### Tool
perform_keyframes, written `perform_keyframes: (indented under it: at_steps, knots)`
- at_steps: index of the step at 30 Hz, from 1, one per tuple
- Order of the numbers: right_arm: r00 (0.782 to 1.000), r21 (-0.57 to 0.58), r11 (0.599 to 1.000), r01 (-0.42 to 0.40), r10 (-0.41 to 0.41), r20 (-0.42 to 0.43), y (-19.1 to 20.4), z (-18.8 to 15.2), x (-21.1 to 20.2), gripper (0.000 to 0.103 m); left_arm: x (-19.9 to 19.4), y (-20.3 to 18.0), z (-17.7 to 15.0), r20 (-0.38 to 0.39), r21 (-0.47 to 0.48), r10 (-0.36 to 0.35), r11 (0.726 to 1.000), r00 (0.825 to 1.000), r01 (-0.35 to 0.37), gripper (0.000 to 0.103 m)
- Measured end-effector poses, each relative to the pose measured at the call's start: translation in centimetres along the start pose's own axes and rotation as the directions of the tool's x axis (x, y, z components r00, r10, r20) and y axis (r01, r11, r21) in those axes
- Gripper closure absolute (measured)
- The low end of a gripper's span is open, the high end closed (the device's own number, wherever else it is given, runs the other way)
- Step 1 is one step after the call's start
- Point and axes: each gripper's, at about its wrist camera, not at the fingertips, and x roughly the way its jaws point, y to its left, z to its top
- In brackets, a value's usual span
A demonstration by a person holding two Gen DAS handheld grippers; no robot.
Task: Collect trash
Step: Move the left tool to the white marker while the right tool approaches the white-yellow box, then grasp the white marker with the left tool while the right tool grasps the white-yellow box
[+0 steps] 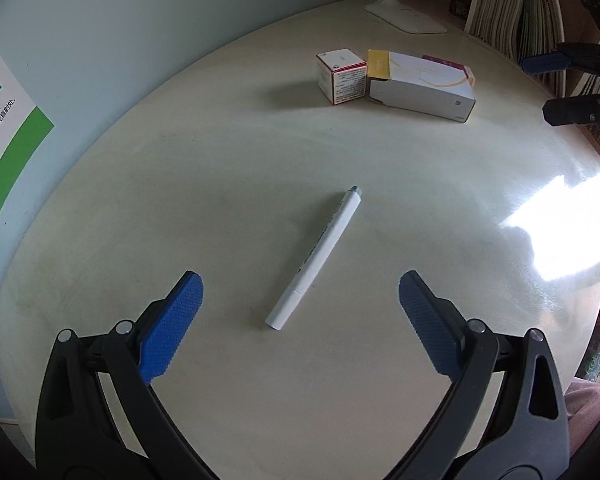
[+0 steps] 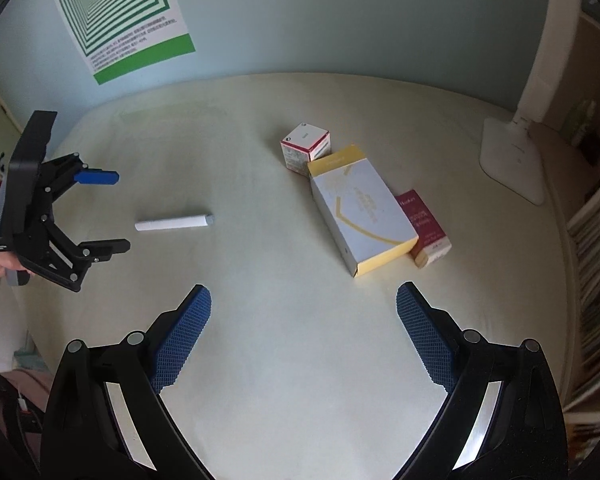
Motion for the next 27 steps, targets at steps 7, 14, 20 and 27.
perform_keyframes:
  at_steps: [7,14,20,27]
  knots:
    - [0.997,-0.098,0.994,-0.056,0.051,-0.054,-2.1,3.7,3.7,0.010,2.1,0.8,0.7,-0.050,-0.057,0.011,0.998,0.999,-0.013,0.007]
    - [0.993,-0.138,0.986,-0.089,0.077,-0.086,-3.1,5.9,6.8,0.010,3.3,1.2,1.2,-0.078,-0.091,0.013,0.996,0.997,-0.020,0.007]
    - [0.992,-0.203,0.975,-0.085,0.064,-0.107,-2.7,6.9,9.0,0.010,3.8,1.4,1.3,-0.085,-0.094,-0.004,0.996,0.996,-0.004,0.011]
    - [0.991,-0.238,0.969,-0.070,0.040,-0.127,-2.7,6.9,10.9,0.011,4.7,2.4,0.9,-0.107,-0.143,-0.046,0.989,0.993,0.031,0.021]
